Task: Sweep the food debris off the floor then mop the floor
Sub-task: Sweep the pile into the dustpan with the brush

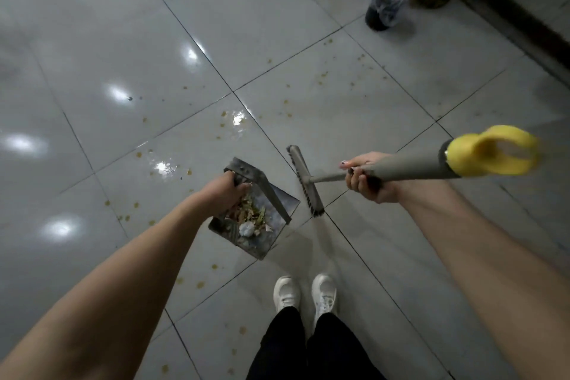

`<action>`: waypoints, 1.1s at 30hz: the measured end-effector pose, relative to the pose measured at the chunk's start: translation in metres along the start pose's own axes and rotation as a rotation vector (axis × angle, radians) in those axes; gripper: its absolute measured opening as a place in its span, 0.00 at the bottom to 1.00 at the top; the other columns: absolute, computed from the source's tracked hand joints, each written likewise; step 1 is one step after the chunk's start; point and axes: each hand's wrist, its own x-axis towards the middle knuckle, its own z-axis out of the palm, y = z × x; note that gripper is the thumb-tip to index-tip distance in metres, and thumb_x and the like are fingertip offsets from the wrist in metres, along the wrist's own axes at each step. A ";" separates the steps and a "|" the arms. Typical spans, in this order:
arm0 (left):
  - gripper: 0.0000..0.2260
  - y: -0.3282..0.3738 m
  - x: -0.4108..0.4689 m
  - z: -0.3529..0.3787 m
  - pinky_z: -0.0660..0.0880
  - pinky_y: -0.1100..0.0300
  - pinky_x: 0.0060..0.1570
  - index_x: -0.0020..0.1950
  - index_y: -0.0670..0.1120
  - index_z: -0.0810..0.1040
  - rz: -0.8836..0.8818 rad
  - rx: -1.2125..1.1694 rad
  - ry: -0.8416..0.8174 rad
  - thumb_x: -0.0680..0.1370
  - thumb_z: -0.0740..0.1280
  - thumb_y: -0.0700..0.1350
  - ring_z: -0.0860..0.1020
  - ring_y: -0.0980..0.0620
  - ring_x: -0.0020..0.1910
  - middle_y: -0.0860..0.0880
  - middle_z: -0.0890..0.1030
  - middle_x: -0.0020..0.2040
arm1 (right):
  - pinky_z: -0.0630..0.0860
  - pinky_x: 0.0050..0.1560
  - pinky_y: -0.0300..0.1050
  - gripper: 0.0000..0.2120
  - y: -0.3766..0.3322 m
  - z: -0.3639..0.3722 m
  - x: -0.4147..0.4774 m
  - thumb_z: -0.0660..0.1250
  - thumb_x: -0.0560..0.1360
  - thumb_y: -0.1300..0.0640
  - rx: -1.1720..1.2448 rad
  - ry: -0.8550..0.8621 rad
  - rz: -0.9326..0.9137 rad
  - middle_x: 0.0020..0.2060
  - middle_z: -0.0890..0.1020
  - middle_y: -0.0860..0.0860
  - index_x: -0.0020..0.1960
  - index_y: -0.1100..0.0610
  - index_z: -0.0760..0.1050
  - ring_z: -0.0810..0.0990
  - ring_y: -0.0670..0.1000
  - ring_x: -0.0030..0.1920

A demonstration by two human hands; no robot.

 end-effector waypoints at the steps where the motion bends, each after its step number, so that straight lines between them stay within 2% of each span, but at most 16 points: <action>1: 0.09 0.009 -0.007 -0.006 0.76 0.51 0.49 0.52 0.44 0.71 0.014 -0.017 0.010 0.80 0.58 0.49 0.75 0.48 0.44 0.48 0.75 0.42 | 0.70 0.15 0.36 0.22 0.000 0.007 -0.006 0.50 0.82 0.54 0.005 0.005 -0.057 0.19 0.74 0.52 0.37 0.62 0.73 0.74 0.46 0.16; 3: 0.09 0.026 -0.019 -0.018 0.77 0.50 0.49 0.51 0.43 0.71 0.043 -0.058 0.031 0.80 0.59 0.48 0.75 0.47 0.42 0.48 0.75 0.40 | 0.70 0.15 0.35 0.18 -0.001 0.019 -0.020 0.49 0.83 0.57 0.003 0.004 -0.142 0.19 0.74 0.53 0.41 0.61 0.71 0.73 0.46 0.16; 9: 0.12 0.081 -0.044 -0.053 0.78 0.47 0.53 0.51 0.41 0.73 0.114 -0.063 0.075 0.80 0.60 0.50 0.78 0.44 0.44 0.42 0.79 0.44 | 0.71 0.15 0.33 0.14 -0.003 0.032 -0.076 0.53 0.80 0.61 -0.140 0.060 -0.333 0.18 0.72 0.52 0.38 0.62 0.70 0.72 0.45 0.16; 12: 0.12 0.107 -0.048 -0.071 0.77 0.46 0.54 0.48 0.41 0.74 0.140 -0.041 0.109 0.79 0.61 0.51 0.79 0.41 0.46 0.39 0.80 0.47 | 0.70 0.15 0.34 0.13 -0.013 0.026 -0.097 0.52 0.79 0.60 -0.125 0.076 -0.433 0.18 0.71 0.52 0.38 0.61 0.68 0.72 0.45 0.17; 16: 0.13 0.141 -0.041 -0.095 0.78 0.47 0.52 0.40 0.43 0.72 0.151 -0.088 0.128 0.78 0.63 0.50 0.77 0.45 0.40 0.41 0.78 0.42 | 0.71 0.17 0.35 0.16 -0.034 0.018 -0.113 0.53 0.80 0.49 -0.156 0.108 -0.527 0.19 0.73 0.53 0.42 0.60 0.69 0.74 0.48 0.18; 18: 0.12 0.161 -0.032 -0.107 0.80 0.51 0.45 0.40 0.43 0.72 0.163 -0.153 0.120 0.78 0.63 0.50 0.77 0.46 0.35 0.43 0.78 0.37 | 0.72 0.18 0.36 0.20 -0.050 0.014 -0.115 0.52 0.79 0.43 -0.163 0.129 -0.592 0.19 0.74 0.53 0.43 0.60 0.69 0.74 0.49 0.18; 20: 0.12 0.181 -0.019 -0.118 0.78 0.59 0.32 0.39 0.43 0.72 0.175 -0.218 0.108 0.78 0.64 0.48 0.75 0.50 0.27 0.46 0.78 0.32 | 0.72 0.19 0.36 0.26 -0.072 0.009 -0.113 0.49 0.78 0.37 -0.159 0.120 -0.639 0.19 0.75 0.54 0.45 0.59 0.68 0.75 0.50 0.18; 22: 0.11 0.201 -0.007 -0.129 0.75 0.65 0.23 0.38 0.43 0.72 0.164 -0.267 0.126 0.78 0.65 0.47 0.74 0.53 0.23 0.47 0.77 0.30 | 0.74 0.20 0.38 0.32 -0.093 0.003 -0.112 0.47 0.74 0.30 -0.153 0.047 -0.667 0.21 0.76 0.55 0.48 0.59 0.67 0.76 0.51 0.20; 25: 0.12 0.232 0.018 -0.147 0.70 0.68 0.19 0.36 0.43 0.71 0.142 -0.351 0.222 0.77 0.66 0.45 0.71 0.52 0.21 0.46 0.75 0.29 | 0.78 0.27 0.43 0.40 -0.129 -0.009 -0.114 0.48 0.66 0.25 -0.223 -0.124 -0.693 0.27 0.80 0.57 0.56 0.60 0.64 0.80 0.52 0.26; 28: 0.12 0.268 0.041 -0.168 0.70 0.69 0.18 0.35 0.43 0.71 0.147 -0.406 0.248 0.78 0.65 0.45 0.71 0.54 0.18 0.45 0.75 0.30 | 0.81 0.35 0.45 0.44 -0.171 -0.019 -0.125 0.62 0.59 0.26 -0.350 -0.280 -0.726 0.38 0.84 0.61 0.60 0.59 0.61 0.83 0.54 0.34; 30: 0.12 0.289 0.055 -0.183 0.70 0.69 0.18 0.36 0.43 0.71 0.141 -0.417 0.255 0.78 0.65 0.45 0.70 0.57 0.15 0.45 0.75 0.30 | 0.82 0.37 0.45 0.42 -0.204 -0.022 -0.132 0.71 0.57 0.32 -0.422 -0.288 -0.760 0.42 0.84 0.64 0.59 0.58 0.62 0.84 0.55 0.36; 33: 0.12 0.318 0.077 -0.210 0.71 0.67 0.18 0.36 0.43 0.71 0.148 -0.439 0.278 0.78 0.65 0.45 0.71 0.58 0.14 0.45 0.75 0.29 | 0.80 0.31 0.43 0.33 -0.253 -0.014 -0.141 0.66 0.66 0.36 -0.563 -0.081 -0.837 0.39 0.84 0.63 0.57 0.60 0.63 0.84 0.54 0.31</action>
